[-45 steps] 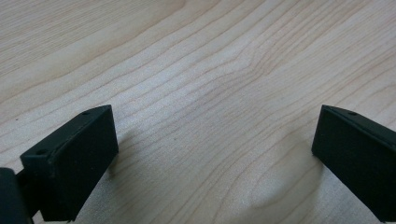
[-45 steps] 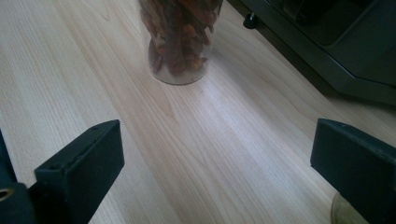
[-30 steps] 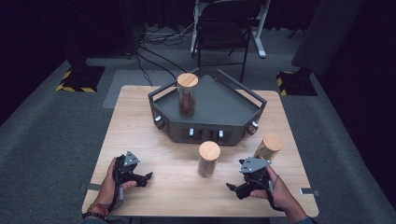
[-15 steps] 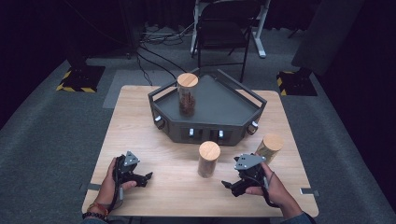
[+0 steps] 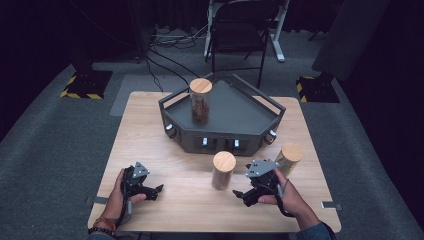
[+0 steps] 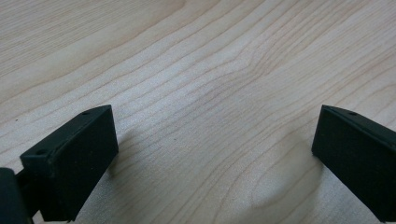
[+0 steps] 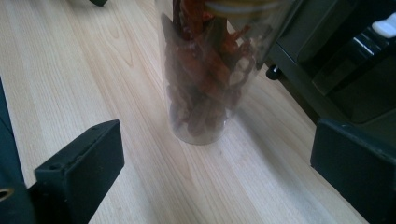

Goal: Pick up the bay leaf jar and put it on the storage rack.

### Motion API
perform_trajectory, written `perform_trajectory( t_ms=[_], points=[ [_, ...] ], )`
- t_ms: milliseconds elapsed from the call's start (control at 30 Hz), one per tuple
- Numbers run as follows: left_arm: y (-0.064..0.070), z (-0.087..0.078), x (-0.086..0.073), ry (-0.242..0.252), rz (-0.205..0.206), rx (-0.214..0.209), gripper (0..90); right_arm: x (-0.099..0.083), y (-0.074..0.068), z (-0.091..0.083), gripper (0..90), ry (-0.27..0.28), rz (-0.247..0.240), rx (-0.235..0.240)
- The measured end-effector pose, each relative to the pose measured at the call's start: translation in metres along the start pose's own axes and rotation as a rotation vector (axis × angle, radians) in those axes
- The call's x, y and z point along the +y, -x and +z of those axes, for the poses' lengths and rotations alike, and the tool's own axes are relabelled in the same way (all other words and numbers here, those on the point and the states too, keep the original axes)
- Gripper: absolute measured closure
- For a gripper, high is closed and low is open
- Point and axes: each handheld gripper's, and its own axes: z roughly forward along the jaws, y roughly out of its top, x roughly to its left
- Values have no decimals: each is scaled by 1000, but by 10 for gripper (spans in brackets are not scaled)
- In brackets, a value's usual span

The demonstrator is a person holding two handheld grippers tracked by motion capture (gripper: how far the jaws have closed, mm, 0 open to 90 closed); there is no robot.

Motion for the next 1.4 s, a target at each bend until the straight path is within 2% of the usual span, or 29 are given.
perform_trajectory(
  t_ms=[600, 933, 1400],
  points=[
    [0, 0, 0, 0, 0, 0, 0, 19, 3, 13, 27, 8, 2, 28],
    [0, 0, 0, 0, 0, 0, 0, 28, 2, 22, 32, 11, -7, 25],
    [0, 0, 0, 0, 0, 0, 0, 35, 4, 33, 50, 11, 12, 44]
  ],
)
